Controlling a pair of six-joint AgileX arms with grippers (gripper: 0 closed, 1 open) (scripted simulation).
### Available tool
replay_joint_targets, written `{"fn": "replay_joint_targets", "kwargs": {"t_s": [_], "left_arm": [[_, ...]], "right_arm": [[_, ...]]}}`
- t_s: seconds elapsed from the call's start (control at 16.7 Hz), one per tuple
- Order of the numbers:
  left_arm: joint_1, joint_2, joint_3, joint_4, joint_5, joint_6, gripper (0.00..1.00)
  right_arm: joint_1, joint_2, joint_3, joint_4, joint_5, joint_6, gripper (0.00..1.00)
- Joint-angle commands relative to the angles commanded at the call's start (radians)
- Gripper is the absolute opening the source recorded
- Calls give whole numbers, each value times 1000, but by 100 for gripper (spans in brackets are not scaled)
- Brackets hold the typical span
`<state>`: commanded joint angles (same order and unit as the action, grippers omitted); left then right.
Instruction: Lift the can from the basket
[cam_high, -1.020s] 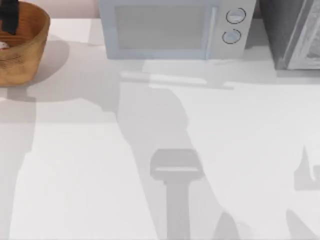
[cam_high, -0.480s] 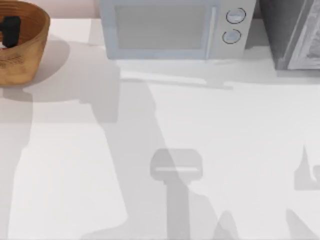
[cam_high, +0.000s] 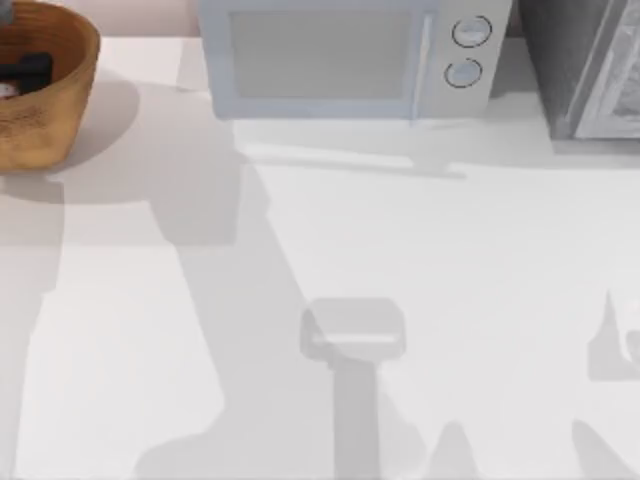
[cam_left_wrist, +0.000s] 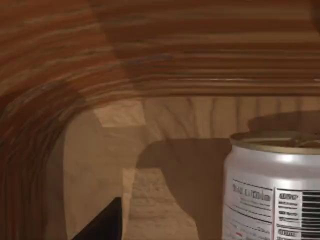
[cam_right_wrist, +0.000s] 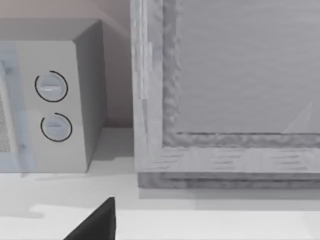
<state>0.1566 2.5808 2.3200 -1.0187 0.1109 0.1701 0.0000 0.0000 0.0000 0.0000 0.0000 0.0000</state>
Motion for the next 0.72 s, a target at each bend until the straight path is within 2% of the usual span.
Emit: {"fn": "replay_joint_targets", "kwargs": {"t_s": [0.3,0.72], "left_arm": [[-2,22,-4,25,0,-2,100],[-2,22,-4,25,0,-2,47]], "right_arm": [[0,0,0,0,0,0,100],[0,0,0,0,0,0,100]]}}
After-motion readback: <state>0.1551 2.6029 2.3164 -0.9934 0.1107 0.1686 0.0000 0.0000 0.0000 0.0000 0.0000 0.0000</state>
